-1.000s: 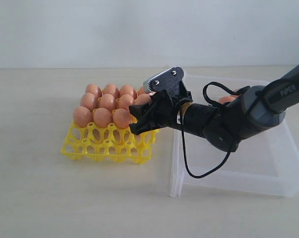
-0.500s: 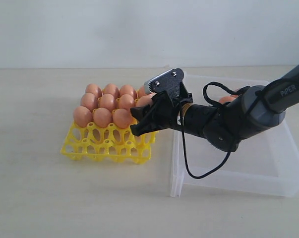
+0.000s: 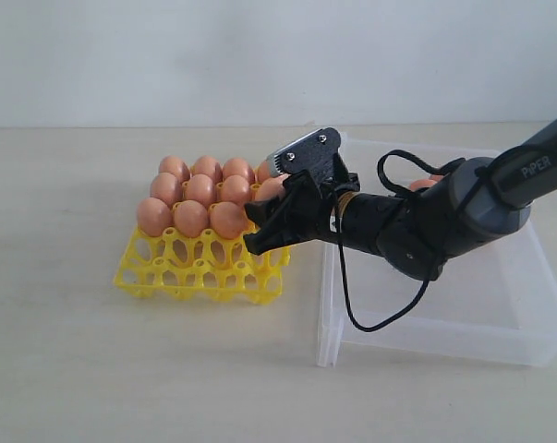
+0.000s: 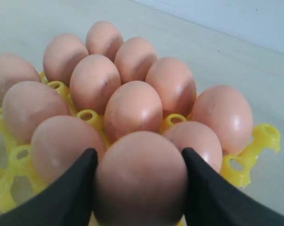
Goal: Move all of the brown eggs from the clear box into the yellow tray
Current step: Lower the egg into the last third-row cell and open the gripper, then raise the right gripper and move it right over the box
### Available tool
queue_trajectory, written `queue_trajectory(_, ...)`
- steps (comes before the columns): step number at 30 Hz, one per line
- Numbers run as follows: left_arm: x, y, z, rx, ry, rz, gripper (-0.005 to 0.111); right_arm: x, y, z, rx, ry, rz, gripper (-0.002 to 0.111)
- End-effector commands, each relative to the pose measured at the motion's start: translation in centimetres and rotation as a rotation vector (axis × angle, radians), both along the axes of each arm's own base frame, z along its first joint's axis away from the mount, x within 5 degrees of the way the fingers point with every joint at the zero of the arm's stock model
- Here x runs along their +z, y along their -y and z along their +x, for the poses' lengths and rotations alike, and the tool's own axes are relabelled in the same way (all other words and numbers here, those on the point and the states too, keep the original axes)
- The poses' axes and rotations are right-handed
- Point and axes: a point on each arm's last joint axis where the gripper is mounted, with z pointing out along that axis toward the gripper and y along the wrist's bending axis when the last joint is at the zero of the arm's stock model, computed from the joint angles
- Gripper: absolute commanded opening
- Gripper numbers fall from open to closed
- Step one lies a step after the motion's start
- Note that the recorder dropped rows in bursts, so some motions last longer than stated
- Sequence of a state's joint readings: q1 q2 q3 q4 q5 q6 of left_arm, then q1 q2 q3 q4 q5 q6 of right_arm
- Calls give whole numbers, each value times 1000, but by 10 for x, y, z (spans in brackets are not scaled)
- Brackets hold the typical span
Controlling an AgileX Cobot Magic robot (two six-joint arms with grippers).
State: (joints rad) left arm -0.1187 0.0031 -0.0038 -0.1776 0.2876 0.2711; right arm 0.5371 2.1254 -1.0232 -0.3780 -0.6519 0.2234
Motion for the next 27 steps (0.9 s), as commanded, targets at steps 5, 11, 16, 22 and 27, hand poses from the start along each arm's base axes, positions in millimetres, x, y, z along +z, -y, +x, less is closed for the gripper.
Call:
queue_trajectory(5, -1, 0, 0, -6, 1, 2, 4, -2, 3, 2, -16, -21, -27, 46)
queue_trajectory(11, -1, 0, 0, -6, 1, 2, 4, -2, 3, 2, -16, -19, -28, 46)
queue_trajectory(16, -1, 0, 0, -6, 1, 2, 4, -2, 3, 2, -14, -15, -23, 46)
queue_trajectory(22, -1, 0, 0, -6, 1, 2, 4, 17, 2, 3, -23, 24, 27, 46)
queue_trajectory(27, -1, 0, 0, -6, 1, 2, 4, 24, 4, 3, -33, 16, 6, 46)
